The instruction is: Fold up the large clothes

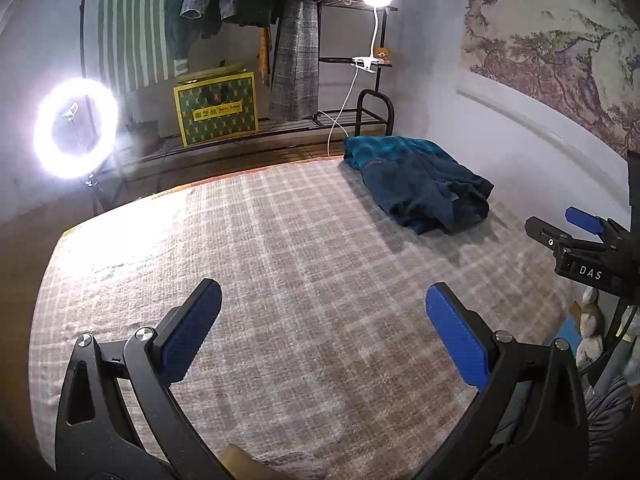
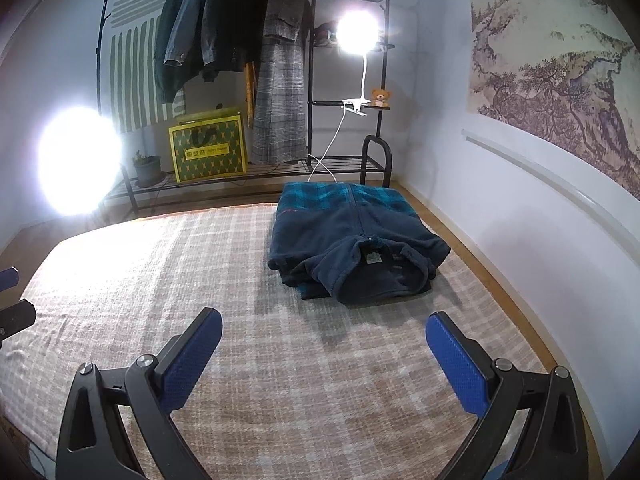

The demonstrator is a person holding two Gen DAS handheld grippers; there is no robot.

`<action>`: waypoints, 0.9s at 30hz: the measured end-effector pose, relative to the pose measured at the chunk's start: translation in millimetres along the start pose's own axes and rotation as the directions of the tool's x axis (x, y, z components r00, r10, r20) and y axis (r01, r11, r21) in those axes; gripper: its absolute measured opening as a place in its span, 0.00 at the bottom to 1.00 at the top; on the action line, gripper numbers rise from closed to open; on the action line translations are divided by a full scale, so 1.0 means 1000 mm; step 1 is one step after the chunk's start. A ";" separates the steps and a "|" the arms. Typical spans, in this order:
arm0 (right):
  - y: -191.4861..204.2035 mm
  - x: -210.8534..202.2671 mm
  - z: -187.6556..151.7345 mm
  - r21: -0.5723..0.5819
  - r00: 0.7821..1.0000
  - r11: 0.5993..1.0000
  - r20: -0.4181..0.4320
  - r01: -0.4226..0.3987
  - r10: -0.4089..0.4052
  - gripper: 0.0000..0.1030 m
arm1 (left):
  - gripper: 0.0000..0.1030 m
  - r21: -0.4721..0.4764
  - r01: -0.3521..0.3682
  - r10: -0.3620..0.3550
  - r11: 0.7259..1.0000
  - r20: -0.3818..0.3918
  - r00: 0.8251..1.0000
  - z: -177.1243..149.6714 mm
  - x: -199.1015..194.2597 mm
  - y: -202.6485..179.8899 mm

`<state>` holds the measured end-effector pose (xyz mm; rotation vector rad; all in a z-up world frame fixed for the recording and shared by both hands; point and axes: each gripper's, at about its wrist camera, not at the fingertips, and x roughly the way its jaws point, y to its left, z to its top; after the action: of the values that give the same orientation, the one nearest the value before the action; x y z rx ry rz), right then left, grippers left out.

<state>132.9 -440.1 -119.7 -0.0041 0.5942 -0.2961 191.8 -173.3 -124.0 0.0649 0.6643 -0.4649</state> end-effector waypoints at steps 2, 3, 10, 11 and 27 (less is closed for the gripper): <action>0.000 0.000 0.000 0.000 1.000 1.000 -0.001 0.002 -0.002 1.00 | 1.00 -0.003 0.002 -0.002 1.000 -0.001 1.000 0.000 0.000 0.000; 0.000 0.000 0.000 0.001 1.000 1.000 -0.001 0.002 -0.002 1.00 | 1.00 -0.002 0.001 -0.001 1.000 0.000 1.000 0.000 0.000 0.000; -0.001 0.002 0.000 0.015 1.000 1.000 -0.011 -0.002 0.003 1.00 | 1.00 -0.003 0.000 0.000 1.000 0.005 1.000 0.002 0.000 0.000; -0.001 0.002 -0.001 0.016 1.000 1.000 -0.012 -0.003 0.004 1.00 | 1.00 -0.002 0.000 0.000 1.000 0.004 1.000 0.001 -0.001 0.000; 0.000 0.004 -0.002 0.017 1.000 1.000 -0.022 -0.010 0.010 1.00 | 1.00 -0.002 -0.004 0.004 1.000 0.004 1.000 0.000 -0.002 -0.002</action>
<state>135.1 -440.6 -123.3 0.0180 0.6132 -0.2918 189.9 -174.2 -123.1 0.0632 0.6610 -0.4603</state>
